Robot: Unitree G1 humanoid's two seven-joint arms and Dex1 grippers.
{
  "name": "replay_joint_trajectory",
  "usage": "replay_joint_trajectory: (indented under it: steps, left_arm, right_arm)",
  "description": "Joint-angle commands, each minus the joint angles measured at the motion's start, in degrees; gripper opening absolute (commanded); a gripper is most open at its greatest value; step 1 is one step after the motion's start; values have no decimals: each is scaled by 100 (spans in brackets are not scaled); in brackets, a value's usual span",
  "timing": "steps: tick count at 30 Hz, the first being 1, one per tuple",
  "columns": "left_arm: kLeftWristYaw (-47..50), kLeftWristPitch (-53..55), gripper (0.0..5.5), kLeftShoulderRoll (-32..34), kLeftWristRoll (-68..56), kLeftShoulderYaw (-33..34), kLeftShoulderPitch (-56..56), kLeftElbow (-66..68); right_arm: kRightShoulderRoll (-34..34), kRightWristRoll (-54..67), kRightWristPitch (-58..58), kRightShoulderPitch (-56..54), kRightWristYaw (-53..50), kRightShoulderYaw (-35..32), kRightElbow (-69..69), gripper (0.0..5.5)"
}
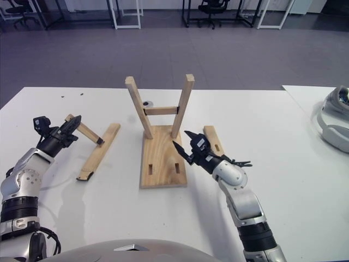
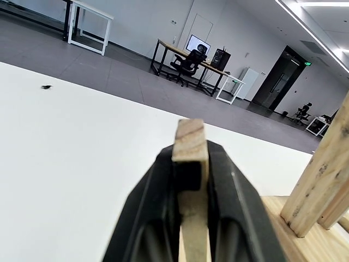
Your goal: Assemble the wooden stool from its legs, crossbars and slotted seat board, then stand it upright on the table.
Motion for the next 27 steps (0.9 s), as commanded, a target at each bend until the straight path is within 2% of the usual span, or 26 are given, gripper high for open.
replay_joint_trajectory:
  steps: [1,10,16,19,22,25,27]
  left_arm:
    - [64,119,40,-58,51,25,140,-94]
    - [396,17,40,140,887,-248,529,310]
    - [38,311,40,624,1714,-1442,1156,755]
    - [-288,-23,40,905,2166,-2139,1213,956]
    - [-349,-492,40,825,2354,-2438,1169,1215]
    - [-382,-925,40,752,2023,-2186,1019,1230]
    - [-493,-1173,40,784,1616,-1788,708,1100]
  right_arm:
    - [45,-61,-25,77,16,88,-30,285]
    - [60,-97,21,124,1,119,-73,285]
    - [-120,-425,159,-126,-26,109,-157,285]
    - [-236,-574,136,-238,69,193,-197,285]
    - [-225,-664,110,-256,70,281,-197,285]
    - [-198,-702,97,-277,88,313,-180,285]
    - [-183,-721,81,-301,84,290,-152,285]
